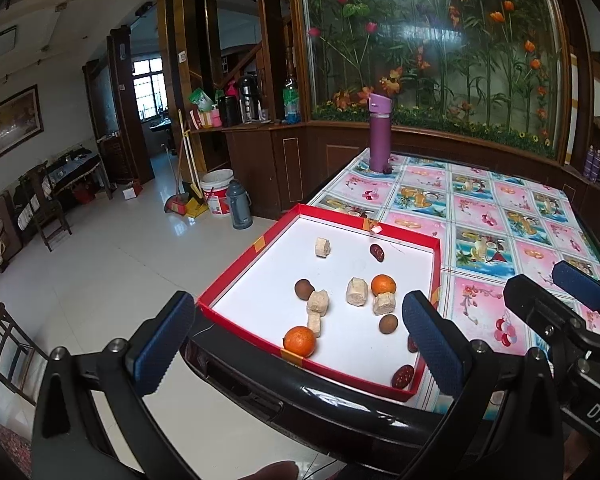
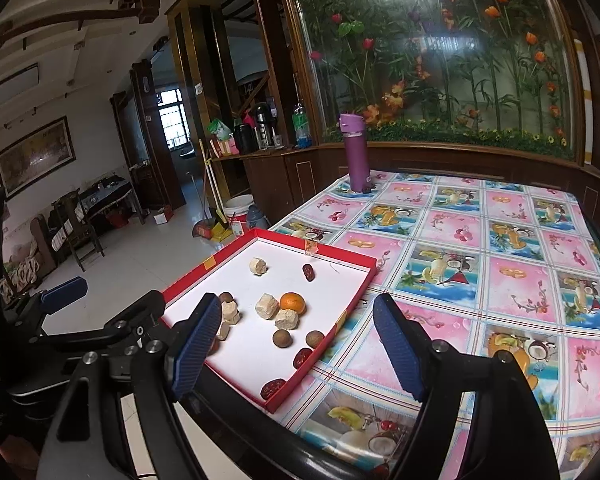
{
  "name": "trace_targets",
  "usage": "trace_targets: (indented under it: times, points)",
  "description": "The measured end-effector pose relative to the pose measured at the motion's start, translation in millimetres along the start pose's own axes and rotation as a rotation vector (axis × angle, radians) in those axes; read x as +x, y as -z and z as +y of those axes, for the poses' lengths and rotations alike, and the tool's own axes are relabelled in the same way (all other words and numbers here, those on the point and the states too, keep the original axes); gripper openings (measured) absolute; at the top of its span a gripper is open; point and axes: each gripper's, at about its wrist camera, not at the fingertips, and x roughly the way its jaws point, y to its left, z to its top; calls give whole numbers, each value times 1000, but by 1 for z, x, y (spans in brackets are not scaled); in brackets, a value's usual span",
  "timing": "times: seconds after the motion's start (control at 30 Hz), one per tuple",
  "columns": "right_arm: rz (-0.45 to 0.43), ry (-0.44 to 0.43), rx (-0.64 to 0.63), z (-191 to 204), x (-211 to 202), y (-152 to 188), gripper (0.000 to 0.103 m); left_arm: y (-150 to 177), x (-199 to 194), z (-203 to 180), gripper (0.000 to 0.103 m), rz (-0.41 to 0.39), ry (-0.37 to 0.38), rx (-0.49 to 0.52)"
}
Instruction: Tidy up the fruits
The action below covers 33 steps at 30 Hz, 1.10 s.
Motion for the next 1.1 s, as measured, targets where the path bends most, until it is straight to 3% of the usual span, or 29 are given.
trace_targets:
  times: [0.53,1.1]
  points:
    - [-70,21,-38,18,-33,3,79,4,-37,14,103,-66,-7,-5]
    - [-75,25,-42,23,-39,7,79,6,-53,18,103,-89,8,-15]
